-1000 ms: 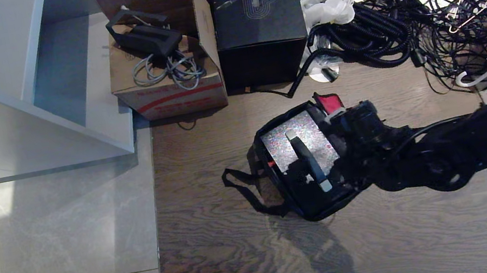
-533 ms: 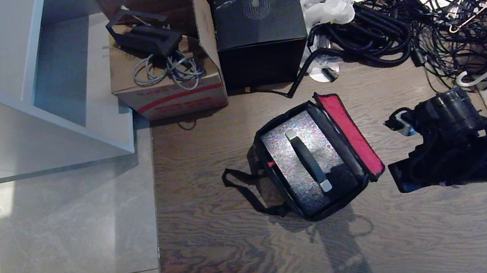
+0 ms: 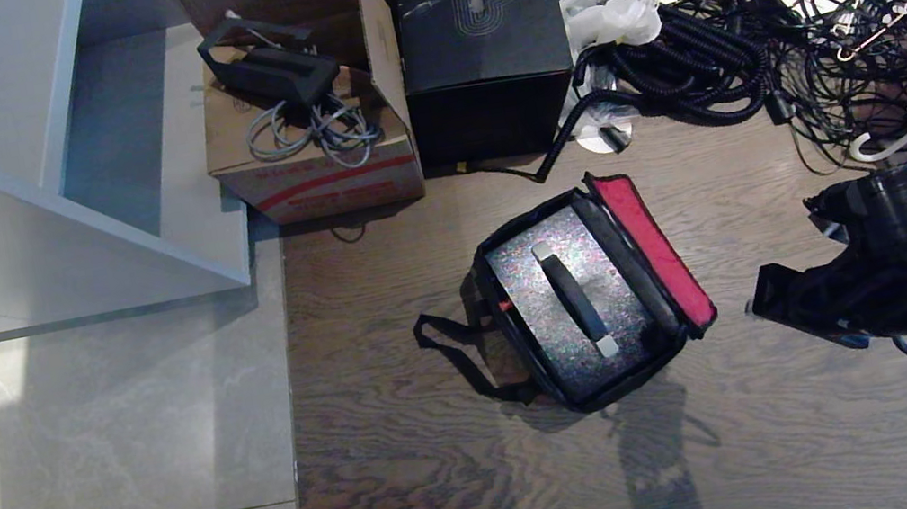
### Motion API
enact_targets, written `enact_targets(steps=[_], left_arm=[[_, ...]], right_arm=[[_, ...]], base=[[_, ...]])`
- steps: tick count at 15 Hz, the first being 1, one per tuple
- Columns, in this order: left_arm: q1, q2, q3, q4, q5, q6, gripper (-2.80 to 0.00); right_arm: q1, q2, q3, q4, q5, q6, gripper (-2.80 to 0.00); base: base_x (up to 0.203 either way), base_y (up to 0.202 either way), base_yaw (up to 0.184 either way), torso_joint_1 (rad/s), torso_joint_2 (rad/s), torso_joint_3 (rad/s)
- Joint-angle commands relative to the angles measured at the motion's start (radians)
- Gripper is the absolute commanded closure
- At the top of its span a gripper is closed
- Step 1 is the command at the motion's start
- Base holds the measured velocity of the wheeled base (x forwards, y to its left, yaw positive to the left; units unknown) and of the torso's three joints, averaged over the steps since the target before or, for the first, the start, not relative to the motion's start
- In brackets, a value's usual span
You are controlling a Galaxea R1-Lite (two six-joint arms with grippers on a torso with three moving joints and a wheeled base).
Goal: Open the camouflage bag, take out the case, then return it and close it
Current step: Close the top of the storage box
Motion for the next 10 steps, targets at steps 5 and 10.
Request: enact_targets(steps=[5, 10], left_arm=[[0.0, 0.0, 0.0, 0.001, 0.0, 0.0, 0.0], [0.0, 0.0, 0.0, 0.001, 0.0, 0.0, 0.0]], right_arm=[[-0.015, 0.056, 0.024, 0.003, 0.051, 0.02, -2.46], [-0.009, 0.174, -0.095, -0.009, 0.003, -0.002, -2.8]], base=[[0.0, 0.0, 0.0, 0.0, 0.0, 0.0], [0.0, 0.0, 0.0, 0.0, 0.0, 0.0]])
